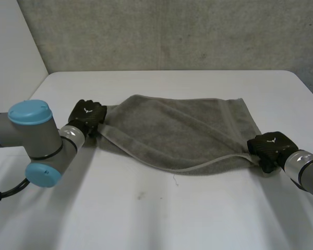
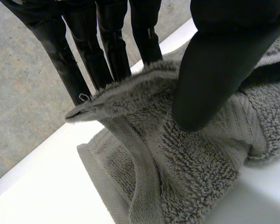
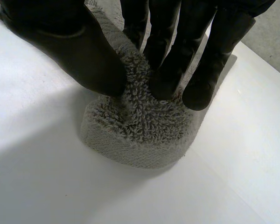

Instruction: Fold the towel.

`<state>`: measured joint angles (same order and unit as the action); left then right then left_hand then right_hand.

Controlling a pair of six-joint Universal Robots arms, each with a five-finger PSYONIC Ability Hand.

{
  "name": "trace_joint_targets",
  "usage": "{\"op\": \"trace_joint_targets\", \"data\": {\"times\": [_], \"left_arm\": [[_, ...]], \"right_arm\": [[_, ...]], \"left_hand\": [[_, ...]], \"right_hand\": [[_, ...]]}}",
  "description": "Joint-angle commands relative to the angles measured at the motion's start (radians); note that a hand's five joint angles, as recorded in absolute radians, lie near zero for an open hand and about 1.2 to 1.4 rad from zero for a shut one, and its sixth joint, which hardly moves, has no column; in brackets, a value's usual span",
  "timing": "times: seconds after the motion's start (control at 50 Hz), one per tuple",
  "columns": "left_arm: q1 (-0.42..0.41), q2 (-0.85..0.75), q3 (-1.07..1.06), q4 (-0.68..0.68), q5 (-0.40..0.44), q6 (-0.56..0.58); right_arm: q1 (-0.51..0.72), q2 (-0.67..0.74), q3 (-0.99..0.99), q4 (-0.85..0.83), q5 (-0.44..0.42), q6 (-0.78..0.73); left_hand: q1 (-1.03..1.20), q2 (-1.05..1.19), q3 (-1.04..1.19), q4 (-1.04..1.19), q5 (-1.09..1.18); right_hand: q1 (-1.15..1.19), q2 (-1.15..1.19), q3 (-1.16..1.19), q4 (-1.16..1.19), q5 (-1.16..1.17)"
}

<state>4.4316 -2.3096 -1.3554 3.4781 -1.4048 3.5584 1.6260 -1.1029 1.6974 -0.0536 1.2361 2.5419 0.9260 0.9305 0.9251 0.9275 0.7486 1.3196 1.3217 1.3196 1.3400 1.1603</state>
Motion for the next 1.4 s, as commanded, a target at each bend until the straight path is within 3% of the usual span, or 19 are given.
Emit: {"op": "trace_joint_targets", "data": {"times": [0.02,0.28,0.38,0.54,0.64,0.84,0.98,1.08,1.12,1.26,1.4], "left_arm": [[-0.015,0.050,-0.040,-0.011,-0.005,-0.003],[-0.001,0.377,-0.406,-0.010,0.001,-0.001],[0.012,0.441,-0.513,-0.011,-0.002,0.002],[0.112,0.661,-0.682,-0.045,-0.002,0.007],[0.141,0.885,-0.783,-0.189,0.010,0.005],[0.170,1.096,-0.879,-0.364,0.060,0.005],[0.193,1.064,-0.889,-0.330,0.090,0.005],[0.223,0.935,-0.846,-0.223,0.136,0.002],[0.219,0.819,-0.782,-0.148,0.136,-0.001],[0.169,0.546,-0.558,-0.111,0.121,-0.009],[0.132,0.255,-0.276,-0.117,0.020,-0.018]], "right_arm": [[0.000,-0.003,-0.007,0.001,0.002,0.001],[-0.002,-0.086,-0.013,0.043,0.005,0.017],[-0.008,-0.172,-0.018,0.167,0.002,0.008],[-0.021,-0.297,0.022,0.307,-0.043,0.003],[-0.083,-0.418,0.080,0.360,-0.096,-0.024],[-0.201,-0.517,0.116,0.537,-0.200,-0.181],[-0.226,-0.469,0.093,0.560,-0.242,-0.206],[-0.210,-0.278,0.004,0.517,-0.254,-0.157],[-0.204,-0.235,-0.027,0.496,-0.253,-0.123],[-0.144,-0.068,-0.182,0.382,-0.222,0.011],[-0.081,0.107,-0.375,0.293,-0.124,0.110]], "left_hand": [[0.358,0.354,0.359,0.357,0.361],[0.470,0.466,0.471,0.469,0.473],[0.470,0.466,0.471,0.469,0.473],[0.470,0.466,0.471,0.469,0.473],[0.470,0.466,0.471,0.469,0.473],[0.470,0.466,0.471,0.469,0.473],[0.470,0.466,0.471,0.469,0.473],[0.470,0.466,0.471,0.469,0.473],[0.470,0.466,0.471,0.469,0.473],[0.470,0.466,0.471,0.469,0.473],[0.470,0.466,0.471,0.469,0.473]], "right_hand": [[0.077,0.075,0.077,0.056,0.061],[0.077,0.075,0.077,0.056,0.061],[0.077,0.075,0.077,0.056,0.061],[0.077,0.075,0.077,0.056,0.061],[0.077,0.075,0.077,0.056,0.061],[0.077,0.075,0.077,0.056,0.061],[0.077,0.075,0.077,0.056,0.061],[0.077,0.075,0.077,0.056,0.061],[0.077,0.075,0.077,0.056,0.061],[0.077,0.075,0.077,0.056,0.061],[0.077,0.075,0.077,0.056,0.061]]}}
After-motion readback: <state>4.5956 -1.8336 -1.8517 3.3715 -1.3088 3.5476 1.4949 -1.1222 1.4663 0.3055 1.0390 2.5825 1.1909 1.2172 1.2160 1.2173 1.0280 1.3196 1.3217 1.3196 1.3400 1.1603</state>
